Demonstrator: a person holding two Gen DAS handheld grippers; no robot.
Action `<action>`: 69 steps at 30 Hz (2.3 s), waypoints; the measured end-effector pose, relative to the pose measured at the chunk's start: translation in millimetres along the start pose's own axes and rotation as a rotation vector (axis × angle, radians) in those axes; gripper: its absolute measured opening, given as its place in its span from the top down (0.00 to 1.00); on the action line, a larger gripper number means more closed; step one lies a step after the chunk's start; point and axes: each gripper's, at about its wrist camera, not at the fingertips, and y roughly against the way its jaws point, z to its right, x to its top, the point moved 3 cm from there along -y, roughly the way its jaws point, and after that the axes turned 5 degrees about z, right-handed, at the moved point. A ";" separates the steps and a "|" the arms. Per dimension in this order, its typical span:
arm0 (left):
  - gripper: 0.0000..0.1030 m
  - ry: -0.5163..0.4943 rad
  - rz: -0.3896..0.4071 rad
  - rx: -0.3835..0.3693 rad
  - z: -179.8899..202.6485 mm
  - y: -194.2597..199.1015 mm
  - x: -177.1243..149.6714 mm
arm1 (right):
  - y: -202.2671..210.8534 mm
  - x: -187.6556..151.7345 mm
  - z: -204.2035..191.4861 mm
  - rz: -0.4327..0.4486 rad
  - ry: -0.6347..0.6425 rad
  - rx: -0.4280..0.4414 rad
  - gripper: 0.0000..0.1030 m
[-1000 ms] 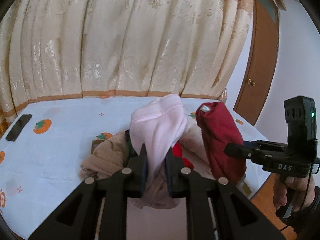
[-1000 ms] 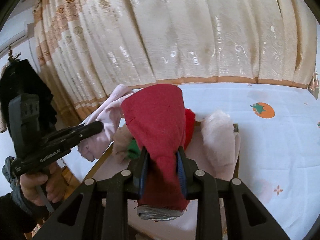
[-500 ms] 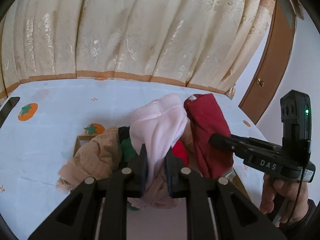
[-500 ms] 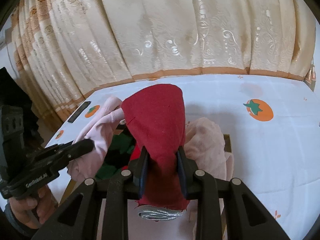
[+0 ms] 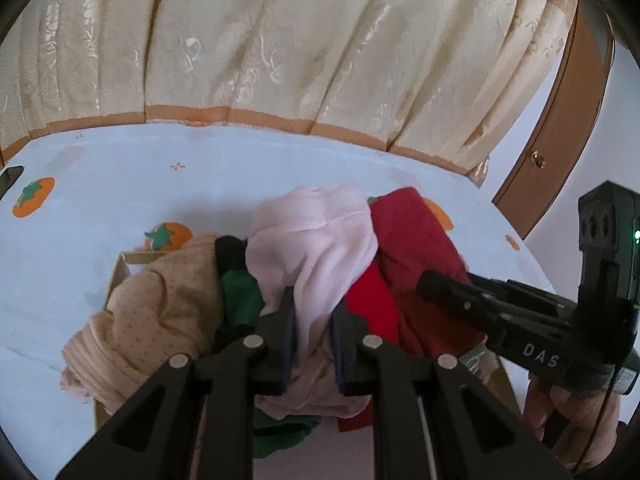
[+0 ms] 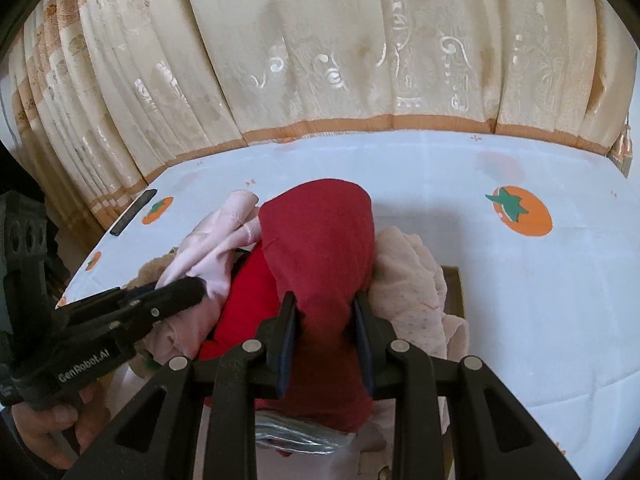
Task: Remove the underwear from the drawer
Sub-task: 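Lower pale pink garment into tray with left gripper while right gripper opens on red sock, then withdraw both open grippers from the tray down toward the open drawer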
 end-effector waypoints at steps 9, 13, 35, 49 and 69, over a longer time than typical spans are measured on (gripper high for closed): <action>0.77 -0.028 -0.001 0.000 1.4 1.6 -2.1 | -0.2 -2.9 -5.2 -0.005 0.033 0.000 0.60; 0.58 -0.046 0.015 -0.005 4.5 3.2 -3.1 | 4.3 -2.9 -7.2 0.008 0.030 0.004 0.49; 0.35 -0.165 0.141 -0.041 16.6 62.8 -35.6 | 83.1 -50.8 -13.8 0.096 0.074 0.050 0.45; 0.28 -0.266 0.161 -0.090 33.9 126.4 -103.6 | 150.2 -134.6 -49.2 0.060 0.205 0.118 0.44; 0.27 -0.505 0.060 0.000 33.3 144.4 -211.9 | 135.2 -264.6 -34.8 -0.194 0.234 0.040 0.43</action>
